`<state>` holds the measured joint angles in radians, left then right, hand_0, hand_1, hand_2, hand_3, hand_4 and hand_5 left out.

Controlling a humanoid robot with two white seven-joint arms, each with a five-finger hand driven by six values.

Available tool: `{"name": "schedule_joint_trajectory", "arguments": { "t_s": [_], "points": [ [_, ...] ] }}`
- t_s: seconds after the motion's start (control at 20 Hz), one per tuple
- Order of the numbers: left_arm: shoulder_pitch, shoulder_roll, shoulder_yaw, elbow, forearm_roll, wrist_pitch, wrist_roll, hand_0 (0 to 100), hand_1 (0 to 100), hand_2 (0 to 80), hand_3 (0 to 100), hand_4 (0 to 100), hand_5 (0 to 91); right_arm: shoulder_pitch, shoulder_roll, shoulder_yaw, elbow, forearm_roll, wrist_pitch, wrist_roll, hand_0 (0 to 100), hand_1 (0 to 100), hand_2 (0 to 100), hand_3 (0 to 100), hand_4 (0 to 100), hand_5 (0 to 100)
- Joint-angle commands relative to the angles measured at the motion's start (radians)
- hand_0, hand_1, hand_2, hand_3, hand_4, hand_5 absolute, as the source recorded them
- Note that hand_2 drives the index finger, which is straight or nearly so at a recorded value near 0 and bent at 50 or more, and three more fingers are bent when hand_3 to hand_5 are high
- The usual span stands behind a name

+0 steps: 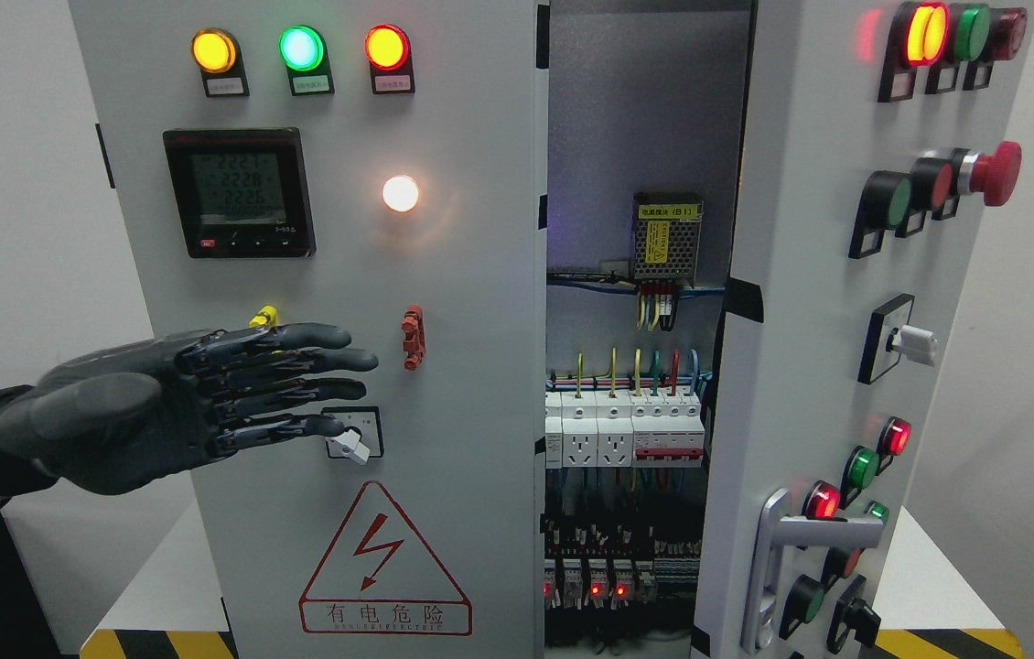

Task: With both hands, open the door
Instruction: 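Reach the left hand toward the gap between the two cabinet doors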

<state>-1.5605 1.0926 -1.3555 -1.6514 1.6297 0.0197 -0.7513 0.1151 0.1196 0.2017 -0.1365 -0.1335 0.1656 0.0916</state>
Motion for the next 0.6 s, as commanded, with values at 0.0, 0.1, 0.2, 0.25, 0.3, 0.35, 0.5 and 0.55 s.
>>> {"name": "schedule_joint_trajectory", "arguments": {
  "t_s": [0.0, 0.1, 0.2, 0.25, 0.3, 0.35, 0.5, 0.55],
  "points": [
    [-0.085, -0.318, -0.24, 0.074, 0.032, -0.003, 0.093, 12, 56, 0.0, 0, 0, 0.0, 0.0, 0.0, 0.001, 0.0, 0.0, 0.002, 0.0, 6, 14, 0, 0, 0, 0],
    [-0.081, -0.371, -0.202, 0.078, 0.033, -0.001, 0.128, 12, 56, 0.0, 0, 0, 0.0, 0.0, 0.0, 0.001, 0.0, 0.0, 0.0, 0.0, 6, 14, 0, 0, 0, 0],
    [-0.081, -0.411, -0.17, 0.076, 0.032, 0.0, 0.138, 12, 56, 0.0, 0, 0, 0.0, 0.0, 0.0, 0.001, 0.0, 0.0, 0.0, 0.0, 6, 14, 0, 0, 0, 0],
    [-0.079, -0.436, -0.15, 0.075, 0.03, 0.0, 0.142, 12, 56, 0.0, 0, 0, 0.0, 0.0, 0.0, -0.001, 0.0, 0.0, 0.0, 0.0, 6, 14, 0, 0, 0, 0],
    [-0.078, -0.454, -0.128, 0.076, 0.03, 0.002, 0.147, 12, 56, 0.0, 0, 0, 0.0, 0.0, 0.0, 0.001, 0.0, 0.0, 0.0, 0.0, 6, 14, 0, 0, 0, 0],
    [-0.076, -0.467, -0.099, 0.076, 0.03, 0.006, 0.155, 12, 56, 0.0, 0, 0, 0.0, 0.0, 0.0, 0.001, 0.0, 0.0, 0.0, 0.0, 6, 14, 0, 0, 0, 0],
    [-0.055, -0.514, -0.03, 0.073, 0.025, 0.014, 0.188, 12, 56, 0.0, 0, 0, 0.0, 0.0, 0.0, -0.001, 0.0, 0.0, 0.0, 0.0, 6, 14, 0, 0, 0, 0],
    [-0.052, -0.526, -0.022, 0.074, 0.021, 0.014, 0.191, 12, 56, 0.0, 0, 0, 0.0, 0.0, 0.0, 0.001, 0.0, 0.0, 0.0, 0.0, 6, 14, 0, 0, 0, 0]
  ]
}}
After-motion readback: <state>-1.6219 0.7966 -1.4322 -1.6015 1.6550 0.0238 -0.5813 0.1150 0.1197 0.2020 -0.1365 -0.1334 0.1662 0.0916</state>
